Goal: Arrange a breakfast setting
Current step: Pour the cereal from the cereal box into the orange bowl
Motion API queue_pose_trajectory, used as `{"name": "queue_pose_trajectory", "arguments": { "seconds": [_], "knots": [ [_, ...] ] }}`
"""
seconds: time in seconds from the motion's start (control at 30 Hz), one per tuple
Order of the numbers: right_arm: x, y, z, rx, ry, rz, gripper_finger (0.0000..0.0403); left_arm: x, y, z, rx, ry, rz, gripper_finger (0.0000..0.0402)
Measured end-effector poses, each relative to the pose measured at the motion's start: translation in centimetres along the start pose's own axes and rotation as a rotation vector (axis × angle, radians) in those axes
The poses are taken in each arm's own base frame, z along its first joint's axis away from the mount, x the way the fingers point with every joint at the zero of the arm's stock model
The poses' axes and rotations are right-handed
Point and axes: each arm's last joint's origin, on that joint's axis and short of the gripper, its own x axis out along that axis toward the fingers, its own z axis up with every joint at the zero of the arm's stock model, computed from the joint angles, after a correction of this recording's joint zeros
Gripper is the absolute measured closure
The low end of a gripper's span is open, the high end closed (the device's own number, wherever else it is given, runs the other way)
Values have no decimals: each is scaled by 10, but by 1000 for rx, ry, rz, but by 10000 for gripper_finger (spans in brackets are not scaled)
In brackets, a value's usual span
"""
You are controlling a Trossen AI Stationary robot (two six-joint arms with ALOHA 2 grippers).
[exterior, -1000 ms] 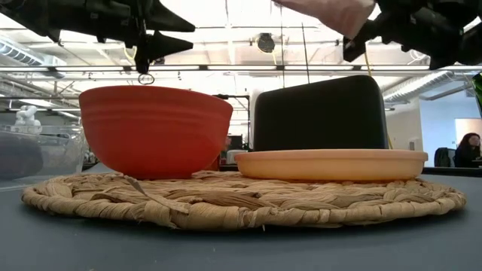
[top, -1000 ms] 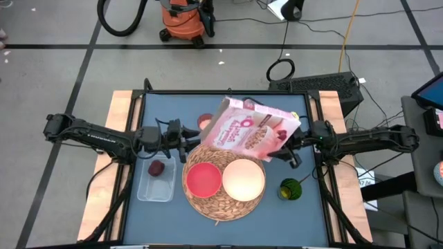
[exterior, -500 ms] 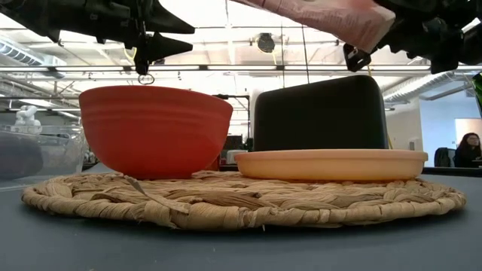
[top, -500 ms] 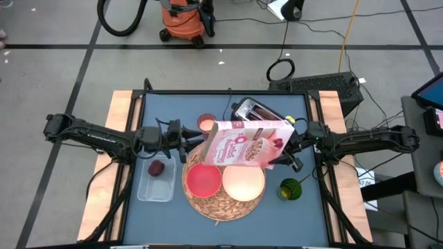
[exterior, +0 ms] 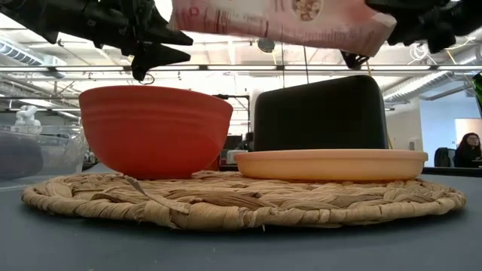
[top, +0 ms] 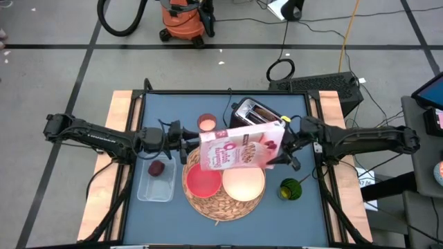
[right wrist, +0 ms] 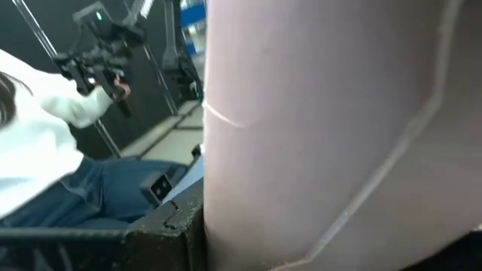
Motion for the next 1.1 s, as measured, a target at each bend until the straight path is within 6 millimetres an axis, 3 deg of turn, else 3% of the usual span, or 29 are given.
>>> {"name": "queue_pose_trajectory", "arguments": {
  "seconds": [0.13, 0.73, 1.1],
  "knots": [
    [-1, 1, 5, -3, 30, -3, 211, 0, 0, 0, 0, 0, 0, 220],
    [0, 3, -6, 42, 133, 3, 211, 0, 0, 0, -1, -1, 0, 220],
    [0, 8, 9, 21, 101, 16, 211, 0, 0, 0, -2, -1, 0, 220]
  ]
}}
